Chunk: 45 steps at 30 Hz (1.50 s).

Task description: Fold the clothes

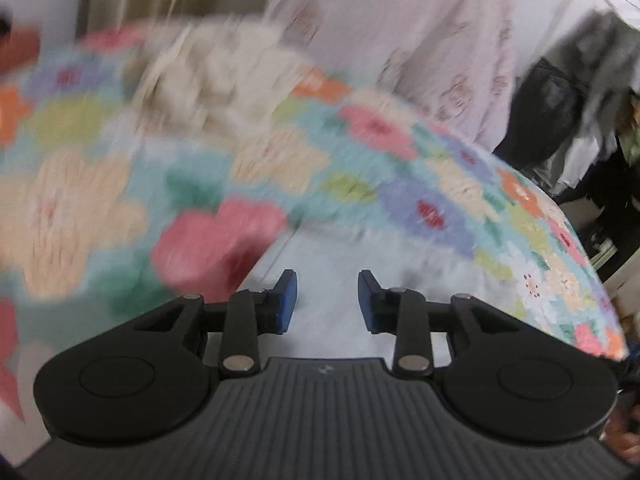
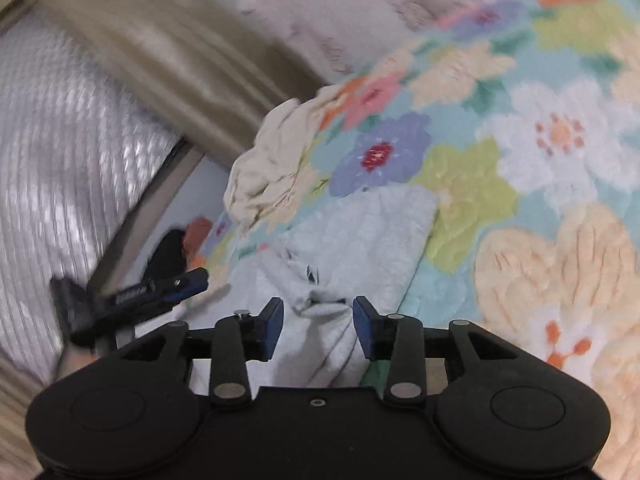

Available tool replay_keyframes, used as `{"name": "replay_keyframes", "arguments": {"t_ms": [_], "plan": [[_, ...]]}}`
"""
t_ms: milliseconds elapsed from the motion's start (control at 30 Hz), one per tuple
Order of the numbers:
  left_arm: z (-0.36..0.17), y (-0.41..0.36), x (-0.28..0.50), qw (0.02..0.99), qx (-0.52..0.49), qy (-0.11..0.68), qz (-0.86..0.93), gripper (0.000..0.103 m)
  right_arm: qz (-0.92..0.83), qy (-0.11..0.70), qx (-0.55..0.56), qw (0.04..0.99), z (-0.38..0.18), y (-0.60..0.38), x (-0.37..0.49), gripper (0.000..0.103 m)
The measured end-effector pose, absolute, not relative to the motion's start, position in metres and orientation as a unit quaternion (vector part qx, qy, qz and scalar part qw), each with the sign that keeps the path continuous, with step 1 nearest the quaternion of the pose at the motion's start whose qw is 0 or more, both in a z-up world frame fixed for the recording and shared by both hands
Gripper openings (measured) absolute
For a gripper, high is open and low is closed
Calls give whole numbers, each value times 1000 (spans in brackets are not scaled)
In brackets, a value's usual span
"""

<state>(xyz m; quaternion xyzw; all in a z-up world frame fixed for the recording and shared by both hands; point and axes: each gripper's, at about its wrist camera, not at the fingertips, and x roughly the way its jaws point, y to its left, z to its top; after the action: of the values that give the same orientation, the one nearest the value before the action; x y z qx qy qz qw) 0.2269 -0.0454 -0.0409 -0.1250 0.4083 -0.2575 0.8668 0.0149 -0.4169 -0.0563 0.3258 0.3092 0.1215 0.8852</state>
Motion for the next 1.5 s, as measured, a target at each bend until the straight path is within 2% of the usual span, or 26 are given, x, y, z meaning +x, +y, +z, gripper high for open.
{"name": "replay_keyframes", "arguments": {"t_ms": [67, 133, 200, 267, 300, 333, 367, 400, 433, 567, 700, 733, 867, 1033, 1100, 1133, 1167, 1333, 1500], "plan": [[-47, -40, 241, 856, -131, 423, -267, 34, 121, 307, 274, 903, -53, -407, 18, 49], [-50, -40, 257, 847, -120, 431, -288, 48, 119, 312, 209, 919, -51, -395, 26, 51], [-54, -45, 272, 836, -105, 440, -310, 55, 125, 319, 159, 926, -51, -385, 36, 51], [-61, -53, 283, 827, -82, 458, -316, 57, 126, 321, 119, 931, -51, -377, 47, 51], [-64, -57, 287, 822, -71, 464, -323, 55, 126, 321, 105, 933, -52, -373, 53, 51], [-66, -63, 286, 816, -62, 467, -336, 35, 125, 319, 102, 934, -54, -372, 58, 51], [-69, -68, 286, 809, -54, 469, -349, 16, 127, 318, 101, 934, -56, -371, 64, 43], [-68, -72, 284, 807, -43, 468, -356, 8, 133, 320, 101, 933, -58, -370, 69, 27], [-64, -76, 280, 813, -29, 462, -352, 7, 135, 323, 97, 932, -58, -369, 70, 13], [-23, -80, 268, 847, -25, 394, -356, 7, 123, 289, 144, 938, -39, -379, 64, 10], [-1, -103, 270, 869, 4, 348, -350, 9, 99, 269, 222, 932, -18, -408, 74, 10], [-3, -113, 273, 874, 20, 348, -337, 13, 89, 278, 232, 928, -19, -414, 82, 10], [-41, -141, 283, 883, 92, 388, -247, 14, 38, 351, 238, 905, -45, -424, 124, 10], [-32, -108, 245, 906, 41, 352, -231, 14, 13, 355, 232, 905, -62, -422, 125, 11], [-31, -95, 232, 900, 32, 362, -242, 14, -4, 347, 209, 914, -59, -419, 119, 19], [-34, -92, 230, 894, 37, 375, -242, 14, -23, 342, 198, 919, -56, -418, 115, 34], [-39, -90, 231, 891, 41, 384, -240, 14, -40, 334, 198, 920, -53, -418, 110, 41], [-75, -85, 240, 889, 55, 411, -192, 19, -52, 301, 213, 928, -38, -397, 78, 41], [-65, -78, 236, 890, 52, 409, -194, 20, 32, 347, 105, 932, -50, -323, 52, 41]]}}
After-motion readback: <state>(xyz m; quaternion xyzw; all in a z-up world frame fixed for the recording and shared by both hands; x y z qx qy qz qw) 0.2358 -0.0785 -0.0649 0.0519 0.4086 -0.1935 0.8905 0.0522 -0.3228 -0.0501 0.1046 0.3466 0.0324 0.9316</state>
